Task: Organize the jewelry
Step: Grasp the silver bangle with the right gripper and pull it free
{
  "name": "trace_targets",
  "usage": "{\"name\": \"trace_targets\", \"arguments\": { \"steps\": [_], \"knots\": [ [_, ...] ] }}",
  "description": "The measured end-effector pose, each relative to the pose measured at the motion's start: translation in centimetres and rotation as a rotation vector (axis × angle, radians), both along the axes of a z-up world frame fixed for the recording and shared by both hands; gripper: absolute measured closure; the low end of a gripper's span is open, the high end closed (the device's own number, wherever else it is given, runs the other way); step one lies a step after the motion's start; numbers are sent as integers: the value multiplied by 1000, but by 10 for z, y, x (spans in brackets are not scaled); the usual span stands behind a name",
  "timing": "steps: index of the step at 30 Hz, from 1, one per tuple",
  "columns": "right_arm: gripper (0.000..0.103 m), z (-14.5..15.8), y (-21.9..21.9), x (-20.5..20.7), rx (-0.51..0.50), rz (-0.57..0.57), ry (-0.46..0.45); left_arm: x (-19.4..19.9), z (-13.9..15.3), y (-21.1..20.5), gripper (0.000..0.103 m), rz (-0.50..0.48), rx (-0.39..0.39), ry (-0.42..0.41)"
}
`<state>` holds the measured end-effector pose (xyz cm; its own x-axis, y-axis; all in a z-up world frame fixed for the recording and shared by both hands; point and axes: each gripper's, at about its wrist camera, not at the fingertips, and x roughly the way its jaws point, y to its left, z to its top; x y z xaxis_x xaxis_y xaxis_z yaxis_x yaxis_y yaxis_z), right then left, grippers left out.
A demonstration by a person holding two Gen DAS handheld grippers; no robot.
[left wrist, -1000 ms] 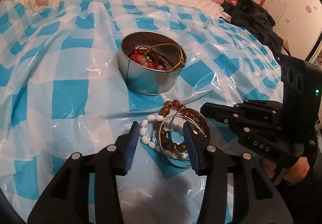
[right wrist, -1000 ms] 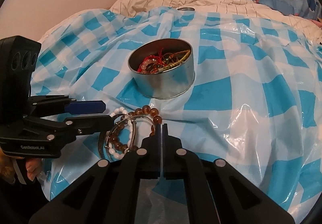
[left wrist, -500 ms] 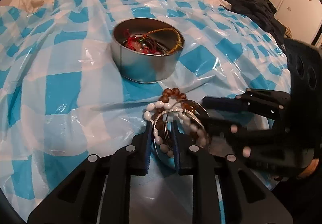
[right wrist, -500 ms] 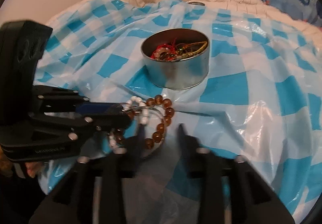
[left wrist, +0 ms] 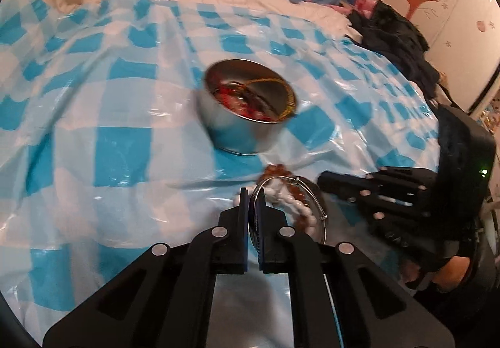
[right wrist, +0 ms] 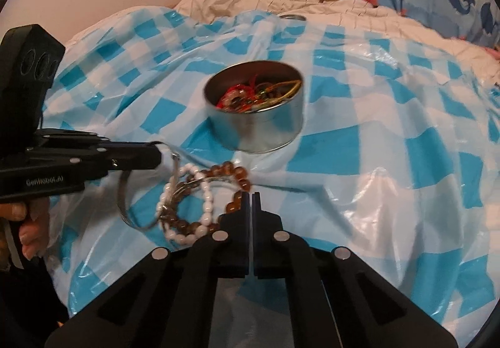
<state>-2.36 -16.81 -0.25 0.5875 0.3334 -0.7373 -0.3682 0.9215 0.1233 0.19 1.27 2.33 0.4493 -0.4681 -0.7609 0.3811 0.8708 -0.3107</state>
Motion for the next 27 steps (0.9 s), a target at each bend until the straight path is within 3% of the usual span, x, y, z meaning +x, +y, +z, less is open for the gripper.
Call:
{"name": "trace_targets", "arguments": {
  "steps": [6,11,12,13,15,17,19,20,22,27],
  "knots": [
    [101,-2,-2,4,59,16,39,-1,1,-3,99,-1,17,-11],
    [100,-9,-2,8,48,3,68,0,-1,-3,99,2,23,-4],
    [96,-8,-3,8,67,5,73,0,-1,-3,99,3,22,-2],
    [75,-8,-4,7,89,11,79,0,-2,-3,99,4,22,-2],
    [45,-5,0,4,70,9,55,0,-2,-2,99,6,22,-2],
    [47,-5,4,2,55,27,47,0,-2,-2,99,7,23,-3],
    [65,-8,5,2,53,32,60,0,-2,-2,99,7,22,-4],
    [67,-8,4,3,60,29,60,0,-2,-2,99,7,23,-3],
    [79,-6,1,3,65,17,52,0,-2,-1,99,7,22,-3],
    [81,-14,4,6,39,21,86,0,-2,-1,99,7,22,-3]
  ]
}}
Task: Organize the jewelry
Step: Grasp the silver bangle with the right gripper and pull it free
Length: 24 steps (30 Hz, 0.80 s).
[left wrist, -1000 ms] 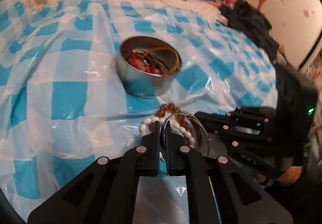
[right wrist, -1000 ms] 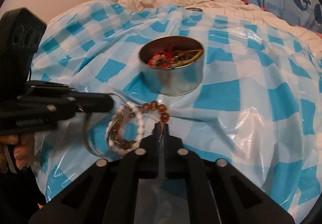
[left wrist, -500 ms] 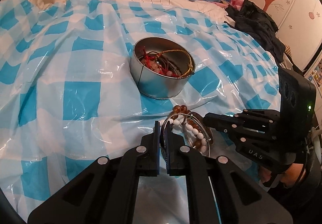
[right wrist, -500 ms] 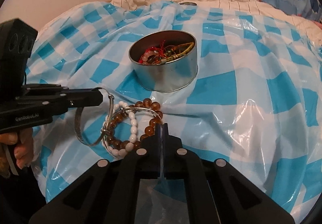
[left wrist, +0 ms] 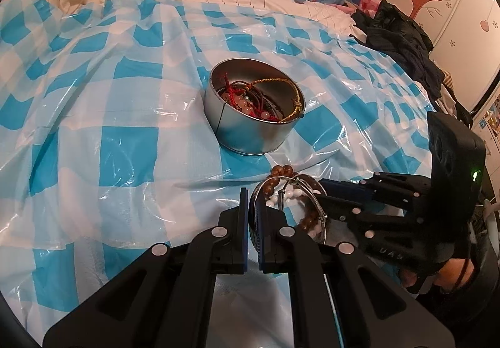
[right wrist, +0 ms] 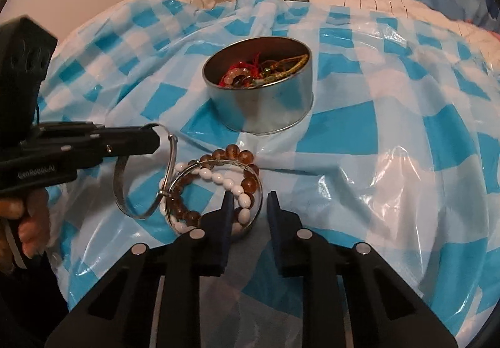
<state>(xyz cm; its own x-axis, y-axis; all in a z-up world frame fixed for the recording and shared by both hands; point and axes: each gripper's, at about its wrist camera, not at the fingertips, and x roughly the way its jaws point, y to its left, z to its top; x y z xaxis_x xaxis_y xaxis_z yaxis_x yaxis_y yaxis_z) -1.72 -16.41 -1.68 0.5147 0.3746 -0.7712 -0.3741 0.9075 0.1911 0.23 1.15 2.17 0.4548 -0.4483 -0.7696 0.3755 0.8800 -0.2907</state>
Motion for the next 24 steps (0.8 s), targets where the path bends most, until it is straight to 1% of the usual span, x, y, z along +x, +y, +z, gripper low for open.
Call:
{"name": "trace_targets", "arguments": {
  "steps": [2,4,6,8,10,11,12,14,15,17,20,21,24],
  "knots": [
    [81,1,-7,1,68,-2,20,0,0,1,99,1,-1,0],
    [81,4,-18,4,154,-30,35,0,0,0,99,2,0,-1],
    [81,8,-25,5,175,-55,18,0,0,1,99,2,-1,-1],
    [81,10,-23,5,150,-61,5,1,1,1,99,4,-3,0],
    [81,4,-14,5,97,-38,15,1,1,1,99,2,-3,0],
    [81,1,-6,5,49,-17,13,1,1,0,99,1,-2,1],
    [82,1,2,2,-7,1,-9,1,1,0,99,-2,-2,0],
    [87,1,8,-2,-55,16,-43,0,1,-1,99,-2,0,-1],
    [90,2,5,-2,-20,17,-37,0,1,-1,99,-1,0,-1],
    [91,2,-7,2,88,6,6,0,1,0,99,4,-2,-2],
    [90,2,-22,8,191,-35,40,0,2,0,99,7,-4,-3],
    [90,3,-24,9,196,-46,38,0,2,0,99,5,-4,-2],
    [90,4,-21,9,148,-57,14,-1,1,-1,99,1,-3,-1]
  ]
}}
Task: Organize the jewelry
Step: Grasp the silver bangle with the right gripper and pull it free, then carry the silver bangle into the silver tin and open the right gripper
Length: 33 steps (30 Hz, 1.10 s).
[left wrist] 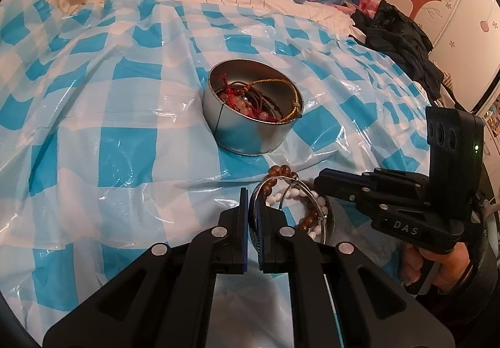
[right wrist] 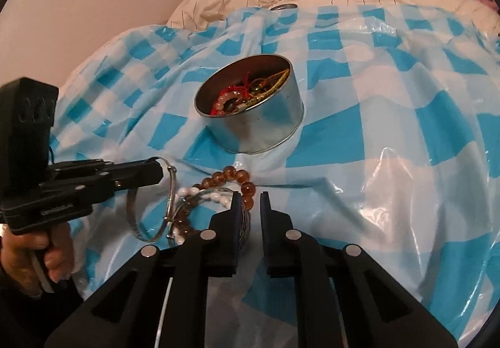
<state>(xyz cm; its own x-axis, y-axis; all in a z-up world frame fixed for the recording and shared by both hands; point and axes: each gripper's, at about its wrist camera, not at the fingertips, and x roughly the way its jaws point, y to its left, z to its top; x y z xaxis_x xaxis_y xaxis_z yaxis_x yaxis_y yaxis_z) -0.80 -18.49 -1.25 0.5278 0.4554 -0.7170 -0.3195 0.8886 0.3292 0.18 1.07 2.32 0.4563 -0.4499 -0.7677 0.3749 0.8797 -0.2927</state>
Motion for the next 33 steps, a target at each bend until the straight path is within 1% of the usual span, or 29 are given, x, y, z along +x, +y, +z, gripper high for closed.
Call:
{"name": "trace_targets", "arguments": {
  "steps": [1,3,6,7,9,11,13,15,22,27,33],
  "knots": [
    [90,1,2,0,-14,4,-5,0,0,0,99,-1,0,0],
    [90,1,9,-2,-83,8,-25,0,0,0,99,0,1,0],
    [90,-8,19,-3,-192,36,-7,0,0,-1,99,2,0,2],
    [89,-7,24,-7,-216,54,-26,0,0,-1,99,2,2,2],
    [89,-7,29,-11,-233,81,-39,0,-1,-2,99,1,2,2],
    [90,-8,27,-11,-225,84,-39,0,-1,-1,99,1,3,1],
    [96,-7,26,-12,-213,80,-43,0,-1,-2,99,2,4,0],
    [99,-4,25,-13,-204,75,-56,0,-1,-1,99,4,3,-2],
    [99,5,12,-10,-133,24,-65,0,1,-2,99,-4,2,-10],
    [99,15,7,-11,-139,-12,-108,1,4,-2,99,2,-5,-17],
    [99,36,-3,-7,-147,-56,-173,9,13,-1,99,23,-30,-31]
  ]
}}
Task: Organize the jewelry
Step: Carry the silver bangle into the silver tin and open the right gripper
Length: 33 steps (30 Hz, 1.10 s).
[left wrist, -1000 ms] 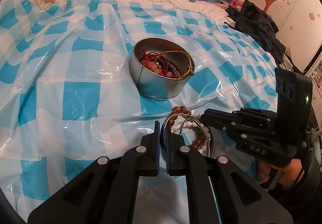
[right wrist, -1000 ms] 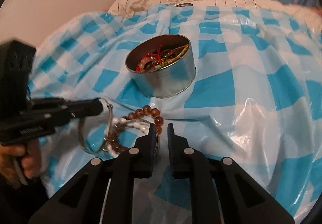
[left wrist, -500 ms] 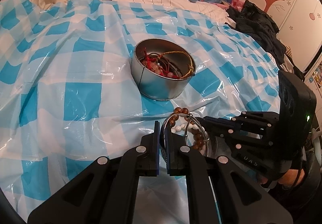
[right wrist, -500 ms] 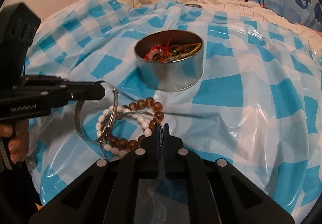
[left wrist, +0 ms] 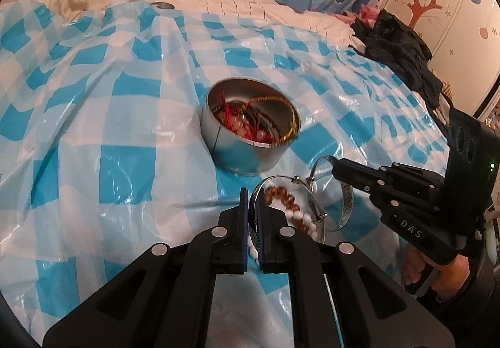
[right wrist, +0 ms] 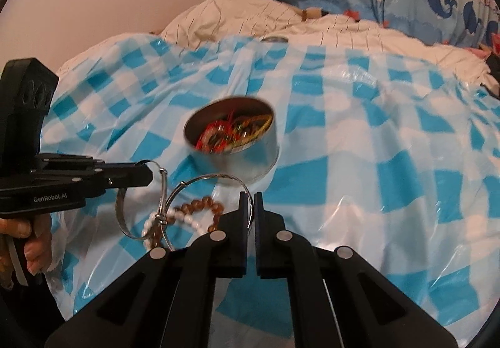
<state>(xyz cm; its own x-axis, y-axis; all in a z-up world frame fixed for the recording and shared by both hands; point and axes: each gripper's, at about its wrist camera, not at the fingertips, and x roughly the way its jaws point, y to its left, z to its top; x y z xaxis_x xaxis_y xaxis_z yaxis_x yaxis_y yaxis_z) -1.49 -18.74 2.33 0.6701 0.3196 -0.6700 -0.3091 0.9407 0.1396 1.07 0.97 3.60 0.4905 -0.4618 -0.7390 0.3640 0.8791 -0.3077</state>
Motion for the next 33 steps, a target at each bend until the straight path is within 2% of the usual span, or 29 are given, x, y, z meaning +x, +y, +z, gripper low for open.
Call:
{"name": "trace_targets", "arguments": {
  "steps": [12,20,25,28,30,33],
  "knots": [
    [99,31,-11,30,28,-45,-69,31,16,-9,99,63,-50,-31],
    [99,40,-23,53,38,-95,-87,63,17,-11,99,142,-90,-42],
    [99,38,-10,62,-5,-70,-93,88,6,-15,99,191,-81,3],
    [99,33,-1,67,-33,-52,-89,95,-3,-17,89,204,-63,61],
    [99,29,6,71,-41,-40,-78,94,-4,-18,75,188,-61,84],
    [98,23,16,77,-59,-24,-71,85,5,-15,71,181,-43,69]
  ]
}}
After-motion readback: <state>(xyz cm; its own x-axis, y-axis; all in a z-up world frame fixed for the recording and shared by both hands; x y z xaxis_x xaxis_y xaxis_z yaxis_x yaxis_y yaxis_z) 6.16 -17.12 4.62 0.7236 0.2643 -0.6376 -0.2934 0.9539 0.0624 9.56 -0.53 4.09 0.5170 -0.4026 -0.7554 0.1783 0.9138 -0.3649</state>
